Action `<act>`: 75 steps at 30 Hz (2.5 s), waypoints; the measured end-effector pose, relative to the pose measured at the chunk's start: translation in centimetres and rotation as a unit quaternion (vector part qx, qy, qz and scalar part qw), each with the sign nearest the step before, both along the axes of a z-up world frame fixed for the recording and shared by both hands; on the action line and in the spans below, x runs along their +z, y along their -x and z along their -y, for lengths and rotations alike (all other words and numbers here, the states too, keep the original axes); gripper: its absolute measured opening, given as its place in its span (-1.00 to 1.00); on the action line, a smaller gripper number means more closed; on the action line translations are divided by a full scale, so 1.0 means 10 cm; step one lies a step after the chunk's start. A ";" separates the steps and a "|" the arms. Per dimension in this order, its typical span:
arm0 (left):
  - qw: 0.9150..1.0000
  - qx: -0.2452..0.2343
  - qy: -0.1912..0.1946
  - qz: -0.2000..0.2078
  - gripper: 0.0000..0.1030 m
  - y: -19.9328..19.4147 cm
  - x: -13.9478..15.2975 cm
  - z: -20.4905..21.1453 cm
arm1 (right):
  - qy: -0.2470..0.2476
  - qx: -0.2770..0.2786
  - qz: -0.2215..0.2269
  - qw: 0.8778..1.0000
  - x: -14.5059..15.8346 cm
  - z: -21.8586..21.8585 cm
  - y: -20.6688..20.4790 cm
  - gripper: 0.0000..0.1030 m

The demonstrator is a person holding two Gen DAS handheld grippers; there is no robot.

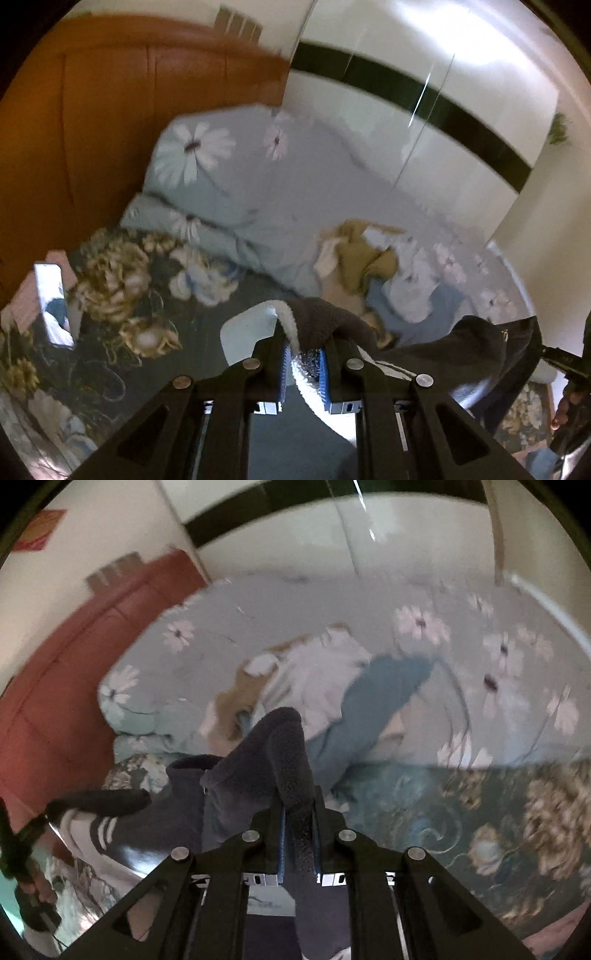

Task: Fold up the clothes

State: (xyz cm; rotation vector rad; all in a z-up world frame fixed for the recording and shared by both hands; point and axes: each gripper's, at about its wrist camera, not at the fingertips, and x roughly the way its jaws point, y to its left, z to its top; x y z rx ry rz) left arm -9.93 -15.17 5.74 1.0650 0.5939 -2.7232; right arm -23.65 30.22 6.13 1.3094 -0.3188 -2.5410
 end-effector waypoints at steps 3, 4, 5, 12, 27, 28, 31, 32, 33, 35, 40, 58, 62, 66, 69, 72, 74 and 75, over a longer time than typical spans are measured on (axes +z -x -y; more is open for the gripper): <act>1.000 -0.004 0.007 0.015 -0.71 0.31 -0.23 -0.01 | -0.001 -0.003 0.014 1.000 -0.23 0.05 0.29 -0.77; 1.000 -0.002 0.007 0.014 -0.71 0.43 -0.29 0.01 | -0.003 -0.002 0.015 1.000 -0.26 0.07 0.39 -0.77; 1.000 0.000 0.003 0.010 -0.71 0.52 -0.32 0.05 | -0.008 0.000 0.010 1.000 -0.28 0.10 0.50 -0.77; 0.999 0.025 -0.013 0.042 -0.71 1.06 -0.97 0.37 | -0.042 0.003 0.036 0.998 -0.79 0.18 1.08 -0.77; 0.980 0.059 -0.023 0.191 -0.65 0.93 -2.50 0.47 | -0.044 -0.028 0.168 0.984 -2.06 0.03 1.29 -0.75; 0.978 0.058 -0.024 0.198 -0.65 0.92 -2.53 0.46 | -0.046 -0.027 0.170 0.984 -2.07 0.04 1.29 -0.75; 0.979 0.045 -0.018 0.199 -0.65 0.90 -2.48 0.42 | -0.058 -0.017 0.164 0.985 -2.01 0.08 1.27 -0.72; 0.979 0.035 -0.012 0.200 -0.64 0.91 -2.43 0.39 | -0.063 -0.011 0.159 0.985 -1.96 0.09 1.26 -0.70; 0.979 0.024 -0.004 0.201 -0.60 0.91 -2.38 0.37 | -0.068 -0.002 0.156 0.985 -1.91 0.09 1.24 -0.68; 0.979 0.002 0.025 0.201 -0.52 0.92 -2.23 0.30 | -0.073 0.006 0.146 0.987 -1.81 0.05 1.16 -0.47; 0.982 -0.030 0.070 0.175 -0.06 0.90 -1.86 0.18 | -0.049 -0.001 0.124 0.991 -1.57 -0.21 0.76 -0.07; 0.958 -0.083 0.103 0.253 0.06 1.91 -2.60 -0.35 | 0.080 -0.136 0.175 0.972 -1.81 -0.65 -0.54 0.07; 0.969 -0.051 0.083 0.228 -0.49 1.83 -2.50 -0.19 | 0.086 -0.153 0.184 0.967 -1.82 -0.78 -0.69 0.07; 0.977 -0.016 0.081 0.196 -0.78 1.70 -2.23 -0.07 | 0.107 -0.176 0.183 0.961 -1.76 -0.92 -0.81 0.07; 0.984 0.014 0.072 0.162 -0.78 1.54 -1.96 0.13 | 0.115 -0.190 0.174 0.959 -1.67 -1.00 -0.93 0.07; 0.989 0.061 0.048 0.127 -0.78 1.26 -1.71 0.48 | 0.117 -0.194 0.171 0.959 -1.62 -1.04 -1.04 0.07; 0.989 0.099 0.027 0.110 -0.78 1.03 -1.60 0.78 | 0.118 -0.196 0.173 0.958 -1.62 -1.05 -1.10 0.07; 0.987 0.123 0.007 0.103 -0.78 0.91 -1.56 0.96 | 0.117 -0.197 0.175 0.958 -1.61 -1.05 -1.14 0.07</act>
